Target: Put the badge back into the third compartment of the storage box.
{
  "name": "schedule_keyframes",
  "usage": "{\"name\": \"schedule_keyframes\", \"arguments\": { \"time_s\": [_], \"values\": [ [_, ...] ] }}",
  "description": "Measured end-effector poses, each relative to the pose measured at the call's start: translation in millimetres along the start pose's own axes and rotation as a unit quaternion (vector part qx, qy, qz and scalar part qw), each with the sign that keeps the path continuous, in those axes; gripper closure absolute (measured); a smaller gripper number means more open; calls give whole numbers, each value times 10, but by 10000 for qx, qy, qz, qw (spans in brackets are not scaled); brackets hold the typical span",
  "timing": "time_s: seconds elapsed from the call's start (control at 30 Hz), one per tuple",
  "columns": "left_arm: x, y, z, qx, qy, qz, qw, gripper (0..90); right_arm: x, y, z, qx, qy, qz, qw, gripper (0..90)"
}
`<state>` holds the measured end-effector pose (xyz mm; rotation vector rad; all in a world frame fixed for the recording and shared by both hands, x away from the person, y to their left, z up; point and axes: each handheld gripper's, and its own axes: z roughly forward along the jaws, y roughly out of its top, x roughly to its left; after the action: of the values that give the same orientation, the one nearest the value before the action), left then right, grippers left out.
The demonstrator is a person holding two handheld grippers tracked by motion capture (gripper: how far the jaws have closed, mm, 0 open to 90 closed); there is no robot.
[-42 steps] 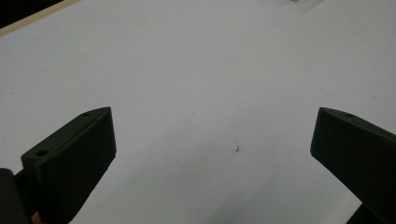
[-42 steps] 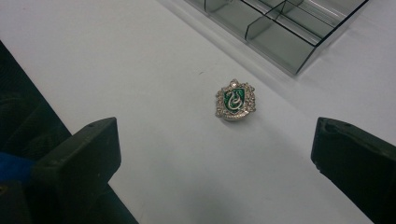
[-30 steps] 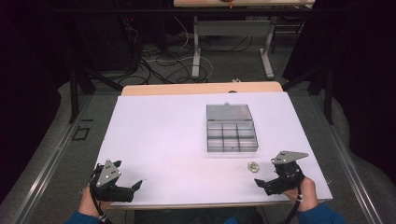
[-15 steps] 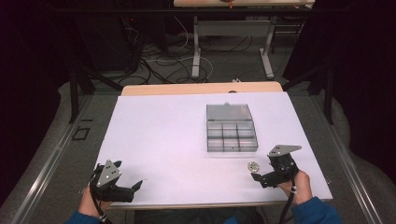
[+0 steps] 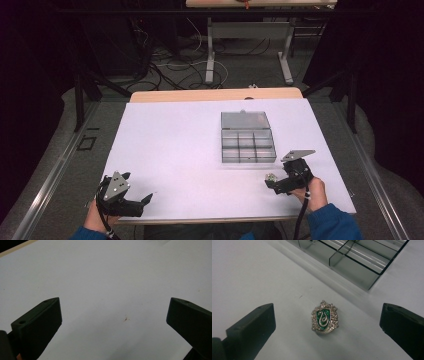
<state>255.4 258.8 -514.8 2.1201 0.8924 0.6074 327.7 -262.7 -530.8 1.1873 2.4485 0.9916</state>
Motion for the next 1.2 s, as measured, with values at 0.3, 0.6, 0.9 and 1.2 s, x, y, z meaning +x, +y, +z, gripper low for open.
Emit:
{"name": "schedule_keyframes", "arguments": {
  "time_s": [0.3, 0.6, 0.9, 1.2],
  "values": [
    [1, 1, -2, 20, -13, 1, 10000, 2, -26, 22, 71, 137, 3, 124, 9998, 95],
    [-1, 3, 0, 28, -41, 13, 10000, 3, -28, 5, 131, 408, -14, 116, 9991, 340],
    [-1, 4, 2, 33, -57, 12, 10000, 3, -22, 1, 157, 578, -22, 243, 9980, 500],
    [-1, 4, 0, 31, -38, 15, 10000, 3, 11, 4, 182, 634, -43, 284, 9976, 582]
  ]
}}
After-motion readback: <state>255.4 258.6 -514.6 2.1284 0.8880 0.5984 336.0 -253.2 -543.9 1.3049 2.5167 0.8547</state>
